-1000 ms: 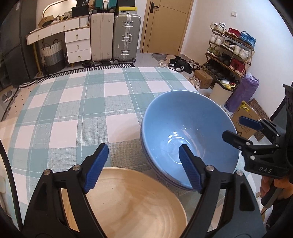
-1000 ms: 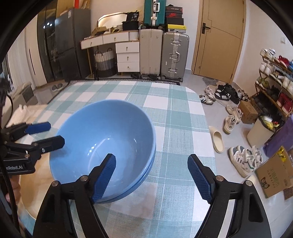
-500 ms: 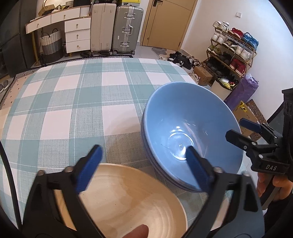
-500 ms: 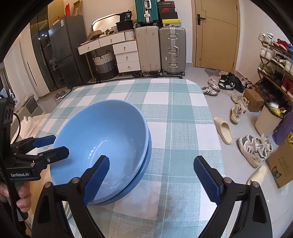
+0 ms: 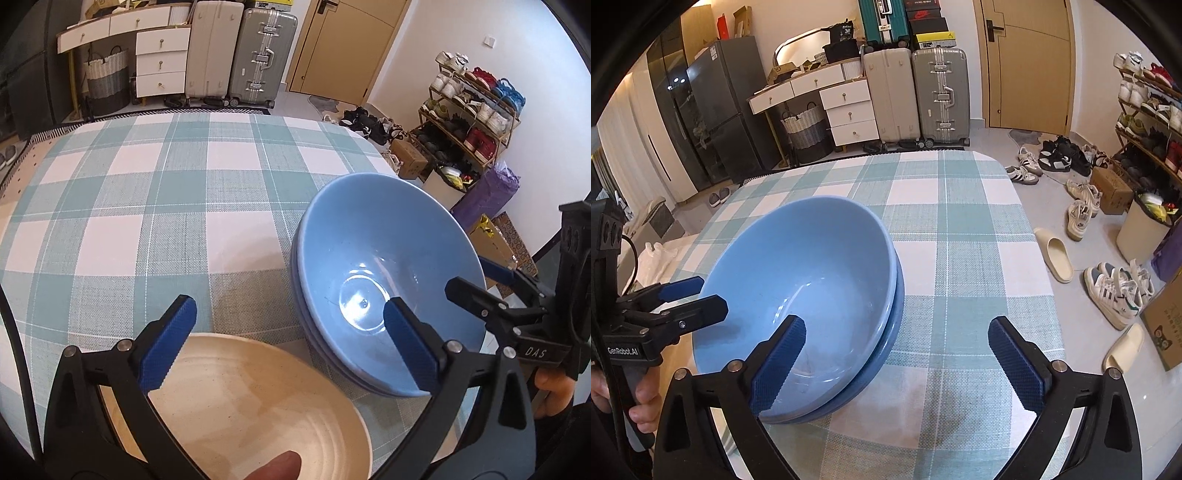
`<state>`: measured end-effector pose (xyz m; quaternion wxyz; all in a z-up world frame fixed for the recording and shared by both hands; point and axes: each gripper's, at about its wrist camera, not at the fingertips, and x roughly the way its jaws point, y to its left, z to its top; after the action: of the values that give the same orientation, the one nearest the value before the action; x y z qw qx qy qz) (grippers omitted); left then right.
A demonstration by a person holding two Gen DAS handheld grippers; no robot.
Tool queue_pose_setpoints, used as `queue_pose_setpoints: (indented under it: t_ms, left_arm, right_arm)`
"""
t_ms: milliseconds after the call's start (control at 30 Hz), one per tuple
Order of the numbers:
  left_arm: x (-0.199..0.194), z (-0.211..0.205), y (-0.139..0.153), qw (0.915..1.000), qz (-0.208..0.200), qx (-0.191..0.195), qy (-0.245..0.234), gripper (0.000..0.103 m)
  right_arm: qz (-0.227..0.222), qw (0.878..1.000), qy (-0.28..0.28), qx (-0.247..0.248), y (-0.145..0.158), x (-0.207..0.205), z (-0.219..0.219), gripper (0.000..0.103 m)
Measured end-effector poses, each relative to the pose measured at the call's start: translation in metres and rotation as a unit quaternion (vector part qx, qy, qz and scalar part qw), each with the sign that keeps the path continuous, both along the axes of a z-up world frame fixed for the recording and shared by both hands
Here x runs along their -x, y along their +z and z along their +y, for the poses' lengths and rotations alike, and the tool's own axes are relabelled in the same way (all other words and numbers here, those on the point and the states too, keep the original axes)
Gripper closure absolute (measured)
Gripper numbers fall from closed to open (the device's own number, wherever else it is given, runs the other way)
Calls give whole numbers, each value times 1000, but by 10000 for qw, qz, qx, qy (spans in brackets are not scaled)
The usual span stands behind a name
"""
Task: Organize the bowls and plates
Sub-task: 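Close both tools on the rims of the nested blue bowls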
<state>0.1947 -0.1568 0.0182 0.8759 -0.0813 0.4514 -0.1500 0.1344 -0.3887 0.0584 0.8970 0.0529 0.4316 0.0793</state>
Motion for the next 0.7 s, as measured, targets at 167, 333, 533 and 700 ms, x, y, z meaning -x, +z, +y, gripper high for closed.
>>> queue_pose_setpoints:
  t_ms: [167, 333, 533, 700]
  left_arm:
    - [-7, 4, -5, 9997, 126, 218, 77, 3]
    - [-10, 4, -10, 9988, 206, 436, -3, 13]
    - [-7, -6, -12, 9989, 156, 388, -203, 33]
    - [-5, -11, -10, 9984, 117, 427, -357, 56]
  right_arm:
    - [-26, 9990, -36, -454, -4, -1, -4, 2]
    - [-41, 9968, 1, -798, -7, -2, -4, 15]
    - [52, 9946, 149, -1027, -12, -3, 0, 33]
    - [-52, 9946, 120, -1031, -8, -1, 1, 50]
